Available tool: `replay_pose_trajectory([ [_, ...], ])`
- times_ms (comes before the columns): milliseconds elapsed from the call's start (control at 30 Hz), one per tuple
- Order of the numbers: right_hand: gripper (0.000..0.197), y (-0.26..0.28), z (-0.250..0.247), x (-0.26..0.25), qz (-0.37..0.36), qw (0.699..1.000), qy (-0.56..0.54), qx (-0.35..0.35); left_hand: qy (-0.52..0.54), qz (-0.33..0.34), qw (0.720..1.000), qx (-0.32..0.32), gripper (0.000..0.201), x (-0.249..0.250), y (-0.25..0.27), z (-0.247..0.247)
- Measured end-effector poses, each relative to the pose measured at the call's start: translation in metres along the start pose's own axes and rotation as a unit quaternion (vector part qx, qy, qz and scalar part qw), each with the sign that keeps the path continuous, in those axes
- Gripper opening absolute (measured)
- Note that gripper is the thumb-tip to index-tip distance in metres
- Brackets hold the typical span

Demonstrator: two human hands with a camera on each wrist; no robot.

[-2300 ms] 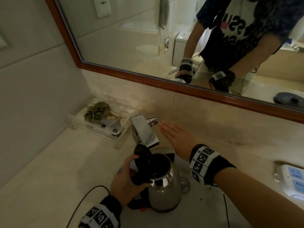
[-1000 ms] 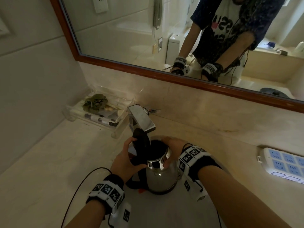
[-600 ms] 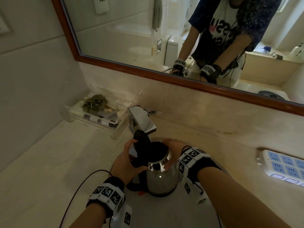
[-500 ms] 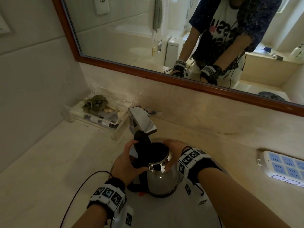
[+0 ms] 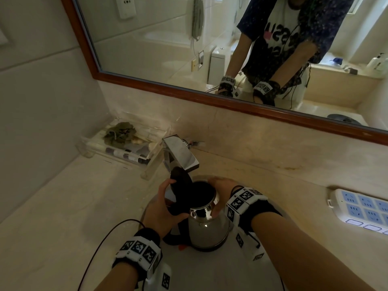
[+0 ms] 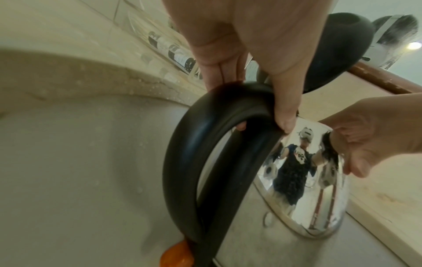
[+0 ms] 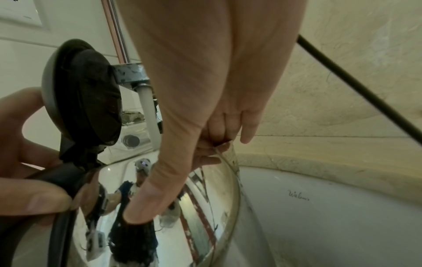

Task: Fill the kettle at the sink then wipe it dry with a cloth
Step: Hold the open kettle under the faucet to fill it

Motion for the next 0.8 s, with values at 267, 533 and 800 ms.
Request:
replay_pose_trajectory([
  [267,0.064,0.002,-0.003,-0.001,-0.006,1.0,0.011,0.012,0.002,0.005,1.0,-0.001,0.09,0.004,0.001,0.0],
  [533,0.063,0.005,-0.004,-0.002,-0.011,1.0,-0.005,0.018,-0.008,0.007,1.0,-0.003,0.09,0.002,0.0,0.0],
  [800,0.07,0.01,-0.006,-0.005,-0.009,1.0,0.004,0.011,-0.009,0.0,1.0,-0.008,0.092,0.003,0.001,0.001],
])
Point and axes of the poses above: each hand's wrist, its own y-axis away from the middle knuckle, its own z-axis out of the palm, x = y × z, the point moved 2 cm from there along -y, towards the middle knuckle, and after that the axes turned 1 degree about -x, right-handed, at the moved point
